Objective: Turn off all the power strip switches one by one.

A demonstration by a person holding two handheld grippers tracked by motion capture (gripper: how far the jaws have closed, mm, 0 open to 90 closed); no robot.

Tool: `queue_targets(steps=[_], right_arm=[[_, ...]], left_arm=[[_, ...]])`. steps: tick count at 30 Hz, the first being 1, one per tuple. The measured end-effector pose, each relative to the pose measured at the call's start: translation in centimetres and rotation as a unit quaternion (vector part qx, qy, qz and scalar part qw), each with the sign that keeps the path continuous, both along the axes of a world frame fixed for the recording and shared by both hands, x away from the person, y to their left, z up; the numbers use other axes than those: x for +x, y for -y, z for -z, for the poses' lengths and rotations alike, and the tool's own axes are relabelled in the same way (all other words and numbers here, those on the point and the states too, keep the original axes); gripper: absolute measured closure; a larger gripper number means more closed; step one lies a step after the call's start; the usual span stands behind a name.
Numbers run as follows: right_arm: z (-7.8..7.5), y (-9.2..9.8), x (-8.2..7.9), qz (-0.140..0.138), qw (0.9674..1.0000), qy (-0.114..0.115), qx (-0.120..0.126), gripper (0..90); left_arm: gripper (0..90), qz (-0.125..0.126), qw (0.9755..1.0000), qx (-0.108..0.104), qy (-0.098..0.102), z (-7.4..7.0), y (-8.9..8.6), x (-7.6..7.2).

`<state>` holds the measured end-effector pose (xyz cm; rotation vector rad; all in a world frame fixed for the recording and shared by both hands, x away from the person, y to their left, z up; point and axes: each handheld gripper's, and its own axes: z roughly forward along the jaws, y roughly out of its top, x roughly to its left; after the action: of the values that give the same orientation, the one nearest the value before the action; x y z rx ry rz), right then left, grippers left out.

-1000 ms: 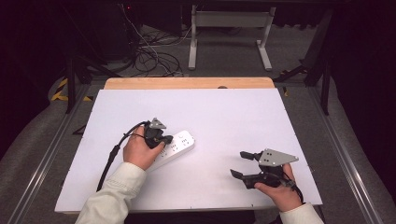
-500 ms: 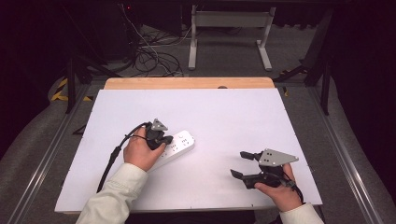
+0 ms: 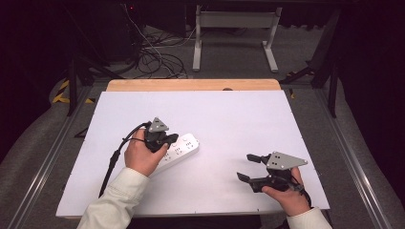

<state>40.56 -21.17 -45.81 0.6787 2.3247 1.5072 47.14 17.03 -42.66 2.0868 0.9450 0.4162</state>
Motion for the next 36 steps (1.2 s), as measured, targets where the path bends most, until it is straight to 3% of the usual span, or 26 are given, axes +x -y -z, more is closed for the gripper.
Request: queue_targets(steps=[8, 16, 20, 26, 36], right_arm=[[0.1, -0.1, 0.1, -0.001, 1.0, -0.002, -0.002, 26.4], [0.2, -0.2, 0.1, -0.002, 1.0, -0.003, -0.003, 26.4], [0.1, -0.1, 0.1, -0.001, 1.0, -0.003, -0.002, 26.4], [0.2, -0.1, 0.1, -0.002, 1.0, -0.003, -0.001, 26.4], [0.1, -0.1, 0.1, -0.003, 1.0, -0.003, 0.0, 26.4]], left_arm=[[90.0, 0.001, 0.9997, -0.026, -0.002, -0.5, -0.5, 0.1], [90.0, 0.024, 0.9996, -0.015, 0.008, -0.9, 0.9, 0.6], [90.0, 0.029, 0.9992, -0.024, 0.009, -1.0, 1.8, 1.2], [90.0, 0.028, 0.9995, -0.016, -0.001, -0.4, 3.0, 2.3], [90.0, 0.012, 0.9996, 0.009, -0.024, 1.0, 3.1, 3.7]])
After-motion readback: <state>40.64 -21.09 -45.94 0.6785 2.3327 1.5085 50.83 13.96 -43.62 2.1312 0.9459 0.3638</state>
